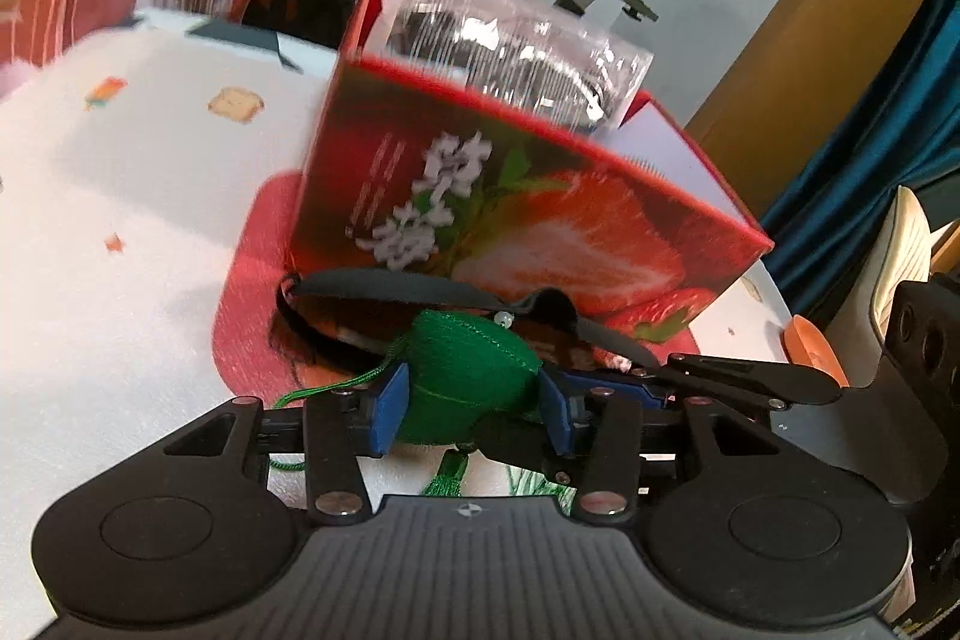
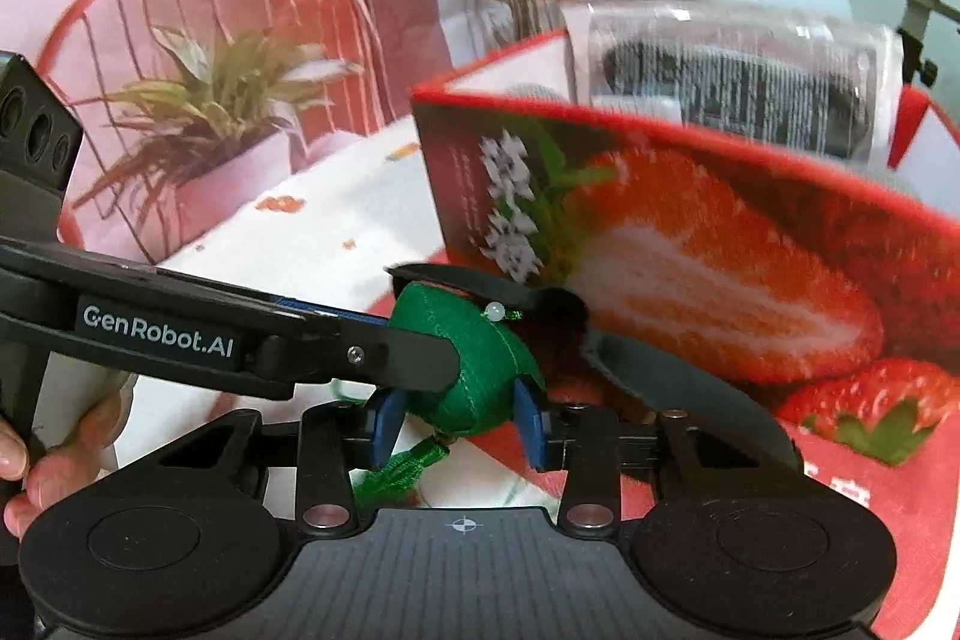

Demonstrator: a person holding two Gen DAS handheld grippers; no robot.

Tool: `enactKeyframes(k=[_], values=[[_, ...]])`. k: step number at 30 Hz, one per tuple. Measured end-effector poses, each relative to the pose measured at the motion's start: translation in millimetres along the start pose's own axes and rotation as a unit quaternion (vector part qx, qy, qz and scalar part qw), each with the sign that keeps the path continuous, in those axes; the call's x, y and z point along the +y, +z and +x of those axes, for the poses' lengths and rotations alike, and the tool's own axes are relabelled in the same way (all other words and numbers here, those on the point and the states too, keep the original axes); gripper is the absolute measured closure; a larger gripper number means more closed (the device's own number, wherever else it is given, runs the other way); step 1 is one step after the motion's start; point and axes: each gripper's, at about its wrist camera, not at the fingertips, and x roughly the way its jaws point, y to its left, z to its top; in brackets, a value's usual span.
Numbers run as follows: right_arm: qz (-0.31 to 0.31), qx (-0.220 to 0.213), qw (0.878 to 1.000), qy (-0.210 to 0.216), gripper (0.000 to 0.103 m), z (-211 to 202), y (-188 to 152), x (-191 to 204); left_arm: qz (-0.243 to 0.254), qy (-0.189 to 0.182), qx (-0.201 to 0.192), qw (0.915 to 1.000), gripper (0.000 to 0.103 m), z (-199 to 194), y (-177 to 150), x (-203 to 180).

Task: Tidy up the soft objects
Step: 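Lift the green pouch with both grippers and carry it over the red box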

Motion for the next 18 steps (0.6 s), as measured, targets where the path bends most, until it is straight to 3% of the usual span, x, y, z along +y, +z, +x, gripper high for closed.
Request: enactKeyframes(k=[8,18], values=[[-0.023,-0.052,0.998,0.013,0.067,-36,23,11,0.030,0.022,-0.049,0.9981,0.054,-42,19,-29],[-0.050,-0.108,0.993,0.004,0.067,-75,65,8,0.072,0.004,-0.106,0.9917,0.054,-72,61,-65]])
